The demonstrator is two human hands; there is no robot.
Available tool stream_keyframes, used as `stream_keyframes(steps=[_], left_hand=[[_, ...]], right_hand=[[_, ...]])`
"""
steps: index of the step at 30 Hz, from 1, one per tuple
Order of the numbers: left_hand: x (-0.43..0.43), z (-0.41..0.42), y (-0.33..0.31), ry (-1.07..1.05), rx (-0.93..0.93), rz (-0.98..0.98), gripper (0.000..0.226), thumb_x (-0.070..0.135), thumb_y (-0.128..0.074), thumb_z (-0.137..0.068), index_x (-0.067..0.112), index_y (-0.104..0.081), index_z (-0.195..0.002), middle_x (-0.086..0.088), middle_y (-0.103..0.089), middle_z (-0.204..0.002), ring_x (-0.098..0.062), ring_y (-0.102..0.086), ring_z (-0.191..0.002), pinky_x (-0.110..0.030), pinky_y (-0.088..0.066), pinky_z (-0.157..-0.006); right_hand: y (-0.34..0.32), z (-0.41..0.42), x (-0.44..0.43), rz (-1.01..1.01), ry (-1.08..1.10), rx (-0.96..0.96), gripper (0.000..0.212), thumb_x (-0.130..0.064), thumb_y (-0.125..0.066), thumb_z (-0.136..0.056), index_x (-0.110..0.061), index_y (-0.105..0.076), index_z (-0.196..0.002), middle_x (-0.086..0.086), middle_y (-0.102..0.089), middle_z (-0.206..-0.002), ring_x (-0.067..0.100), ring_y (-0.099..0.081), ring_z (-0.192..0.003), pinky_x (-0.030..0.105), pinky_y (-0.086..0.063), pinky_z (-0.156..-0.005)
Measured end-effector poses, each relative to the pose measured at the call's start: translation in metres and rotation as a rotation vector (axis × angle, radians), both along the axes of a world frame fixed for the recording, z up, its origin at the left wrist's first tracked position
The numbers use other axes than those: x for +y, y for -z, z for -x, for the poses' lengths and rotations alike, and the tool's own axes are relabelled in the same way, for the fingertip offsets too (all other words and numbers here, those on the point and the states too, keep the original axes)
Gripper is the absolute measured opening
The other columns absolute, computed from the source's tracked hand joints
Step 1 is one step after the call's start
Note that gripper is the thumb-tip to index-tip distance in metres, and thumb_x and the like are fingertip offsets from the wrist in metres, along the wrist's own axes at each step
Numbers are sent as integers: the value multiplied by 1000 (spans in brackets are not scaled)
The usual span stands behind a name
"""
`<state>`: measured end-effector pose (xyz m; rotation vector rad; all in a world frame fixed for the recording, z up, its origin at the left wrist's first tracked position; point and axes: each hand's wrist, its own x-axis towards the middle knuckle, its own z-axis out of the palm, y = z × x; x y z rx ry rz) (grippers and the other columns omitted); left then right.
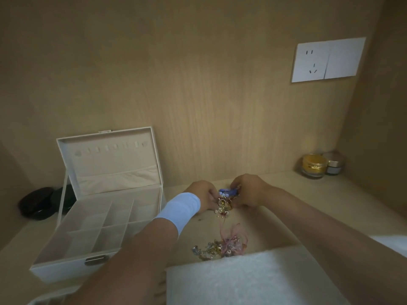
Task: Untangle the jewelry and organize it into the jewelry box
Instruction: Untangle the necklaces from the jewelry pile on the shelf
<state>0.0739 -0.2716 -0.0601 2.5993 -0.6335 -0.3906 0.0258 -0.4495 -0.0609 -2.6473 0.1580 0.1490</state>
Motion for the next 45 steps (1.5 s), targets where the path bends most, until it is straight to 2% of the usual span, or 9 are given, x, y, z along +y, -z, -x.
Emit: stream_keyframes(steps=[2, 6, 9, 17, 21, 25, 31, 38, 45], left_hand=[[-2, -5, 0, 7, -4, 17, 22, 14, -78, -77, 22, -70, -96, 0, -69, -102, -19, -65, -100, -29, -51, -94], [9, -18, -11, 25, -47, -51, 26, 15, -73, -80, 24, -66, -103, 7, -64, -100, -16, -62, -98, -27, -49, -91], [25, -21, -22, 72, -54, -200, 24, 17, -73, -79, 25, -66, -100, 8, -64, -98, -13, -59, -91, -25, -49, -85], [33, -7, -21, 139, -46, -508, 80, 53, -82, -67, 24, -51, -136, 3, -56, -130, -20, -56, -116, -34, -48, -98], [32, -15, -14, 96, 7, -291, 47, 38, -86, -68, 27, -64, -108, 5, -64, -112, -17, -62, -100, -28, -50, -88], [27, -24, -13, 62, 54, -128, 32, 24, -86, -70, 24, -70, -98, 6, -69, -93, -8, -61, -71, -26, -54, -80], [31, -39, -23, -37, -53, -17, 21, 6, -60, -79, 24, -69, -84, 2, -69, -77, -12, -59, -52, -20, -49, -57], [32, -34, -17, 13, -27, -220, 30, 17, -75, -76, 22, -67, -104, 1, -70, -100, -19, -67, -88, -28, -53, -79], [6, -23, -1, 44, -62, -102, 60, 44, -79, -75, 25, -58, -127, 2, -62, -119, -19, -60, -110, -31, -47, -97]], right_hand=[[0, -8, 1, -9, -7, -8, 58, -22, -86, -73, -11, -63, -125, 7, -63, -101, 5, -58, -37, 30, -58, -55], [-5, -10, 4, 128, -89, -101, 45, -33, -79, -79, -16, -67, -119, -1, -65, -113, 19, -64, -103, 23, -47, -80], [-14, 0, 18, 73, -190, -167, 17, -32, -74, -80, -24, -71, -95, -13, -60, -85, 14, -63, -89, 26, -50, -77], [-7, 7, 33, 44, -376, -70, 22, -16, -84, -73, -23, -79, -93, -21, -58, -70, -9, -53, -65, 6, -36, -62], [-5, 0, 25, 12, -286, -77, 16, -8, -79, -76, -18, -80, -89, -8, -66, -74, 13, -67, -73, 19, -53, -66], [-1, -17, 19, 45, -246, -138, 15, -7, -76, -78, -13, -79, -92, 1, -73, -84, 9, -62, -76, 8, -41, -60], [-7, -31, 27, 204, -247, -274, 15, -18, -64, -79, -28, -74, -85, -15, -54, -75, 16, -62, -83, 24, -47, -69], [1, -35, 57, 146, -437, -170, 19, -21, -70, -83, -24, -80, -99, -8, -76, -98, 10, -68, -88, 28, -52, -86], [-26, -29, 7, -14, -211, -299, 12, -13, -70, -88, -19, -77, -95, -8, -70, -91, -2, -61, -73, 3, -38, -64]])
